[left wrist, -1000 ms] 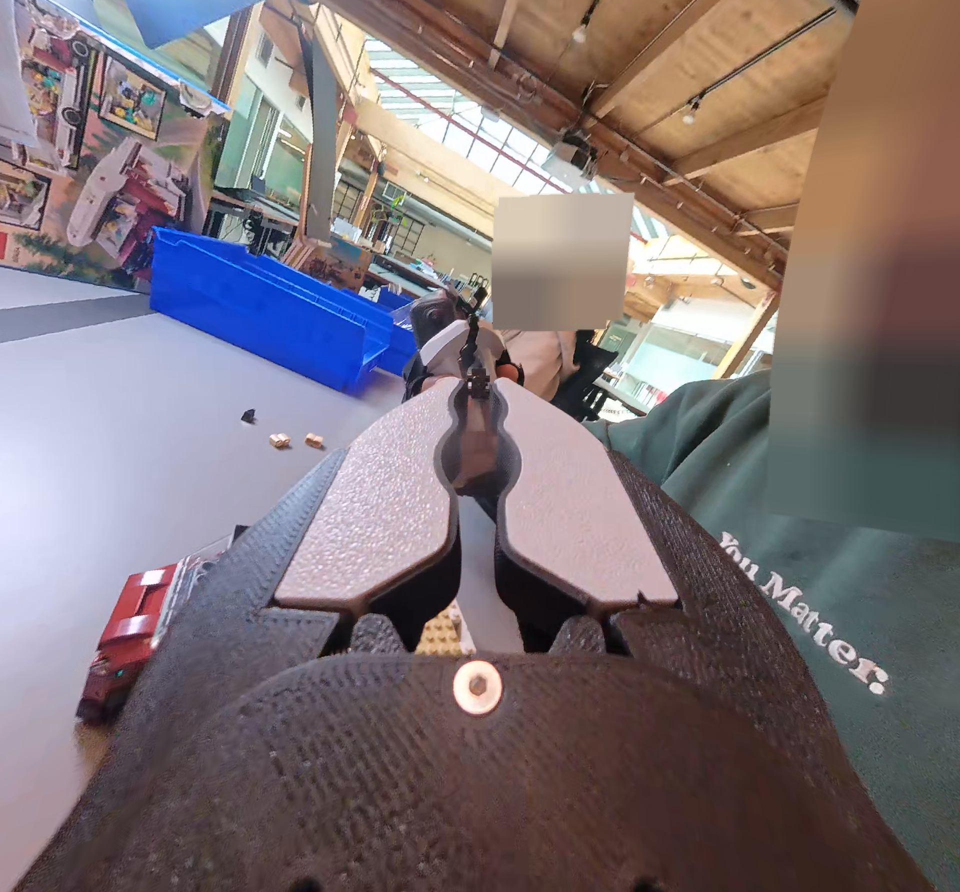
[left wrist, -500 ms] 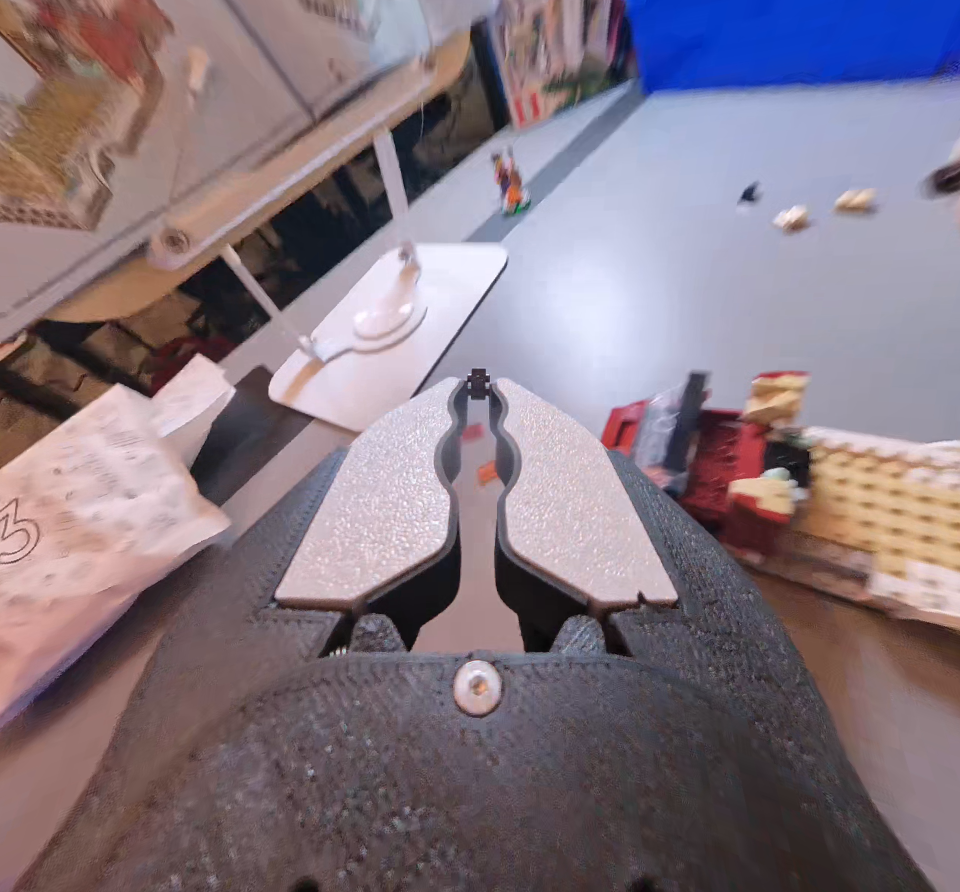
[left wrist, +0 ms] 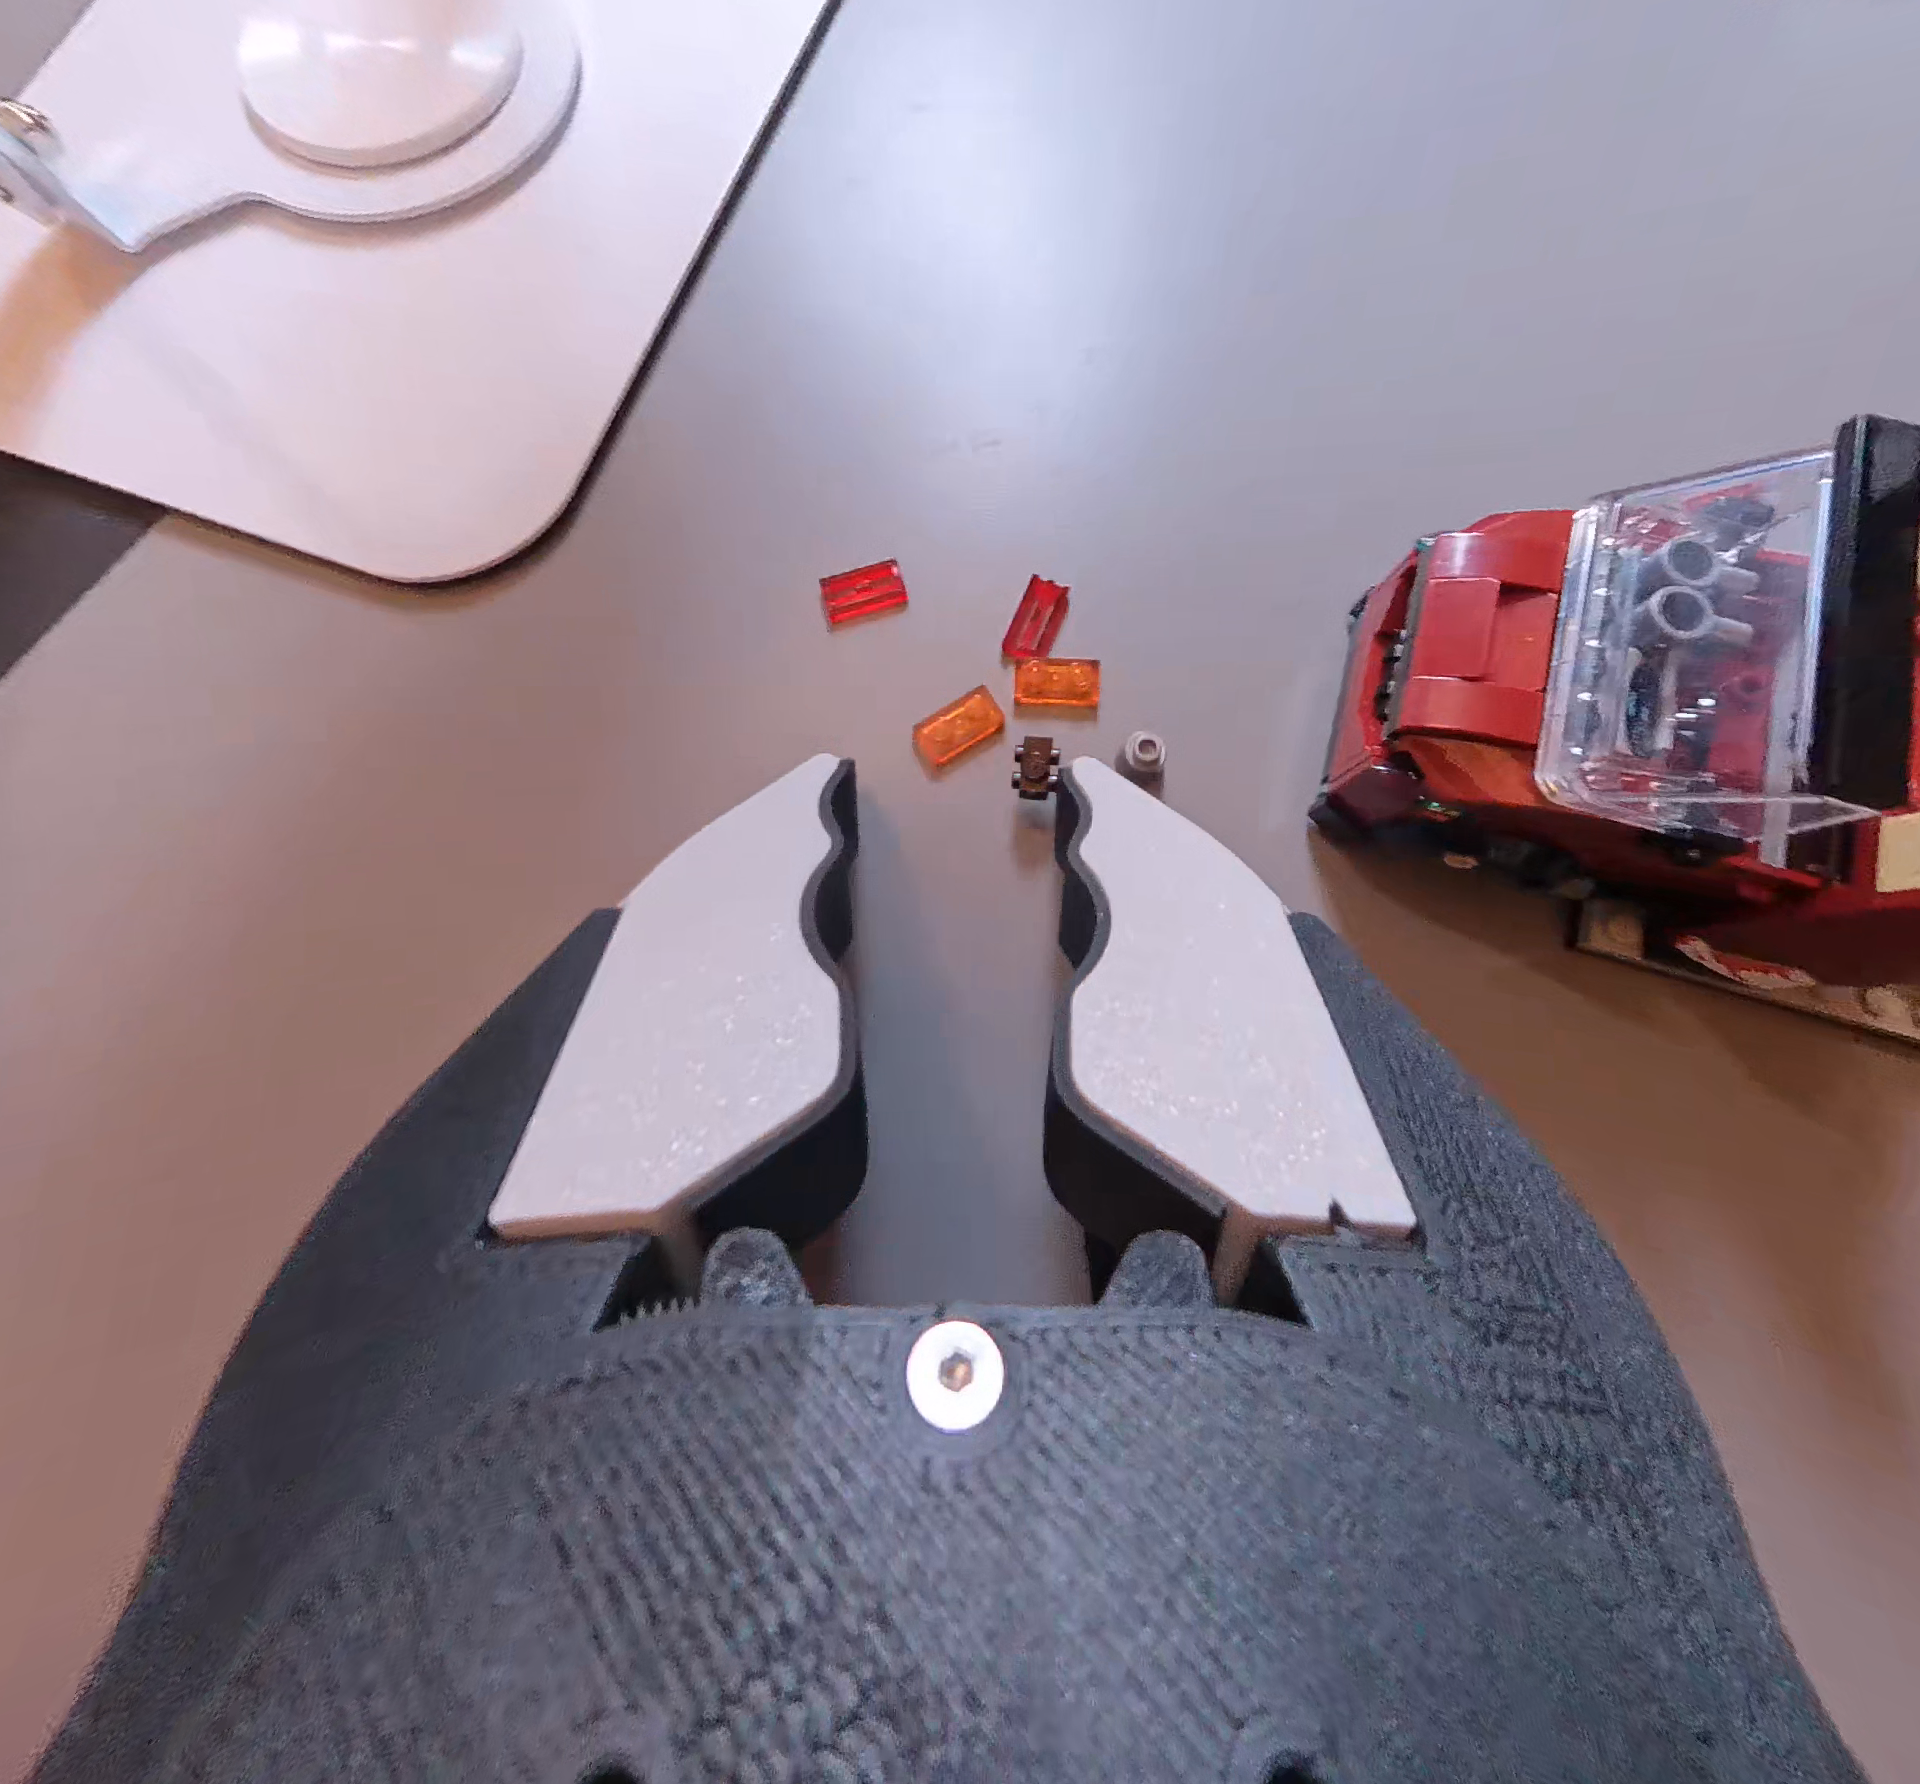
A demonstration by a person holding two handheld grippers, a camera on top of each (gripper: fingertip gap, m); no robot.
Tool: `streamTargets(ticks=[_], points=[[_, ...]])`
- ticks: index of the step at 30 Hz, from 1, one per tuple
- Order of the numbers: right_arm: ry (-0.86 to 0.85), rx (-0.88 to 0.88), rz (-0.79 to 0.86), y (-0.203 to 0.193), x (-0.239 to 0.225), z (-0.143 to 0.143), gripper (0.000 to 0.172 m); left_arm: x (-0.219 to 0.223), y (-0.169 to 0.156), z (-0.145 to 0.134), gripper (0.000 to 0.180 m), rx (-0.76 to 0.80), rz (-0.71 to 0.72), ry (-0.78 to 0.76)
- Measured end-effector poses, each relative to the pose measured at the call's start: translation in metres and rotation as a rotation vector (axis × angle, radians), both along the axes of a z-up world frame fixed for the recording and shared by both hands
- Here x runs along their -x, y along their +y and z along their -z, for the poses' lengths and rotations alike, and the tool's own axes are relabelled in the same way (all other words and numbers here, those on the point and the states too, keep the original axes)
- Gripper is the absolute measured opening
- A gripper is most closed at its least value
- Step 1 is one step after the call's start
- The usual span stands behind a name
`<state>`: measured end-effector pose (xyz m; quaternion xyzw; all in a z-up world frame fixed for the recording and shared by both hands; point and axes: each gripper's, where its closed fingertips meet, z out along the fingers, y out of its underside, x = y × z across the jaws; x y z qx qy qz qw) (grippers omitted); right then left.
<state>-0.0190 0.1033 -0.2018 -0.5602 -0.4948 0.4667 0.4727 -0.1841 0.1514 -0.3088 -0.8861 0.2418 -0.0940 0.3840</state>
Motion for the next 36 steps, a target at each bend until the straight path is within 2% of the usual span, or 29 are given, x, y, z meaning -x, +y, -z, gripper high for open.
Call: streamTargets(ticks=[3, 7, 9, 11, 12, 14, 18, 22, 25, 28, 31, 36], points=[[-0.008, 0.000, -0.010, -0.002, 0.000, 0.002, 0.003, 0.001, -0.006, 0.001, 0.048, 0.016, 0.015, -0.004], [-0.010, -0.001, -0.015, -0.003, 0.001, 0.003, 0.003, 0.009, -0.011, 0.002, 0.054, 0.005, 0.030, 0.073], [-0.015, 0.003, -0.018, -0.004, 0.001, 0.005, 0.003, 0.018, -0.009, -0.001, 0.052, -0.024, 0.025, 0.182], [-0.017, 0.009, -0.019, -0.004, 0.002, 0.006, 0.003, 0.033, 0.001, -0.010, 0.047, -0.126, 0.011, 0.372], [-0.017, 0.011, -0.020, -0.005, 0.002, 0.006, 0.003, 0.027, 0.003, -0.015, 0.045, -0.163, 0.031, 0.366], [-0.019, 0.010, -0.021, -0.005, 0.002, 0.006, 0.003, 0.016, 0.005, -0.020, 0.043, -0.183, 0.042, 0.291], [-0.017, 0.002, -0.020, -0.006, 0.001, 0.004, 0.003, 0.019, 0.002, -0.009, 0.051, -0.127, 0.047, 0.280], [-0.014, 0.002, -0.021, -0.006, 0.001, 0.004, 0.003, 0.003, -0.006, -0.027, 0.047, -0.171, 0.064, 0.153], [0.006, -0.006, -0.043, -0.010, 0.001, 0.001, 0.003, -0.048, -0.031, -0.071, 0.027, -0.256, 0.205, -0.139], [0.061, -0.039, -0.107, -0.022, 0.001, -0.008, 0.003, -0.105, -0.069, -0.111, 0.022, -0.281, 0.417, -0.382], [0.109, -0.073, -0.174, -0.038, 0.001, -0.016, 0.003, -0.142, -0.090, -0.125, 0.022, -0.306, 0.535, -0.427], [0.141, -0.073, -0.239, -0.053, -0.001, -0.021, 0.003, -0.173, -0.104, -0.128, 0.016, -0.286, 0.625, -0.477]])
